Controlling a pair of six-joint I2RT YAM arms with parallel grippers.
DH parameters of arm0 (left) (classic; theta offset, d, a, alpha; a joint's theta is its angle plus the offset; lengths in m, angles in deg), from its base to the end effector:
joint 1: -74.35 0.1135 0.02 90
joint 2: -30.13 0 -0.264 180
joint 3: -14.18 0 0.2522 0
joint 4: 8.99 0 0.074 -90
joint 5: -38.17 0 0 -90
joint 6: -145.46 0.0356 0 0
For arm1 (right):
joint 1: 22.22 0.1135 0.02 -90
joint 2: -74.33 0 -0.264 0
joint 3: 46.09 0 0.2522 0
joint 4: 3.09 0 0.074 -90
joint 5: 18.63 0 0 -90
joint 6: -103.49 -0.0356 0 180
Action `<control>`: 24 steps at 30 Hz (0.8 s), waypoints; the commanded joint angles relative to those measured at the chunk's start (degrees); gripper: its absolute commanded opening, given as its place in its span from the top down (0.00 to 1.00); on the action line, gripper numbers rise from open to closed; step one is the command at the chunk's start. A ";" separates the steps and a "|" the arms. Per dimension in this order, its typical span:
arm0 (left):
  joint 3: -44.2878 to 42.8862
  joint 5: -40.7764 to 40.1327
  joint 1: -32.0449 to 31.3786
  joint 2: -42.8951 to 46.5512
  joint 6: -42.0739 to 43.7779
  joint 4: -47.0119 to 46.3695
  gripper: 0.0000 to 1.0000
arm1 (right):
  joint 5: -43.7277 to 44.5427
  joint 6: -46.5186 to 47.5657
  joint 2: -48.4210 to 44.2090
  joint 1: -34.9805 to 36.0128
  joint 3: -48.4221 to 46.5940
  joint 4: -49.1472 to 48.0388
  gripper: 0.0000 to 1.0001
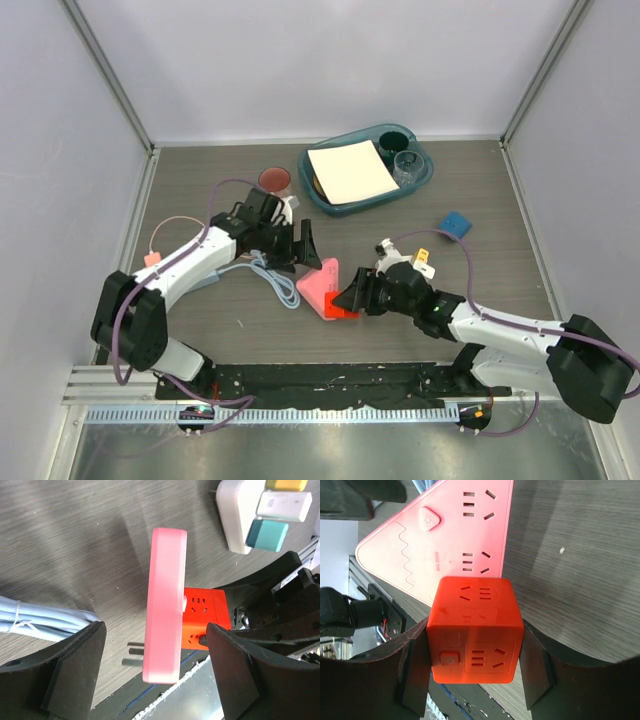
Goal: Pull the plug off the socket
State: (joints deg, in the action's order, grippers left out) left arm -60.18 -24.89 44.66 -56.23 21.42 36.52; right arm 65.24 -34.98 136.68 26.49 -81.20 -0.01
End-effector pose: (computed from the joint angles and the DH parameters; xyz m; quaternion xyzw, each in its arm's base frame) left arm 0.2585 -0.1659 0.2353 0.0297 0.9355 -0.3336 0.1130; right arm 0.1398 0.1649 0.1767 -0.0284 0.8661 0.4033 0.2939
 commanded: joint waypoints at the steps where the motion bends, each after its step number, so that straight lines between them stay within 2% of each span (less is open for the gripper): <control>1: -1.36 -7.14 0.34 7.77 0.82 -0.37 0.14 | 5.25 -2.50 -3.37 0.33 -4.49 -1.36 0.99; 5: 0.03 -12.68 0.25 12.61 0.29 -1.33 0.14 | 9.73 -4.88 -3.29 0.33 -6.34 -0.57 0.99; 11: 2.41 -15.07 0.25 16.84 -1.20 -3.97 0.16 | 15.00 -9.62 -0.83 0.33 -10.20 -2.76 0.99; 19: 2.94 -12.09 0.34 15.27 -1.91 -5.55 0.22 | 10.79 -14.54 7.51 0.33 -14.25 -15.92 0.99; 24: 2.77 -12.08 0.25 14.47 -1.73 -5.38 0.25 | 12.10 -17.36 8.49 0.95 -13.55 -20.44 0.99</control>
State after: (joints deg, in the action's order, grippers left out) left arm -57.40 -37.72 44.75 -41.41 19.83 33.83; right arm 76.08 -48.53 145.68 26.66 -92.19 -7.97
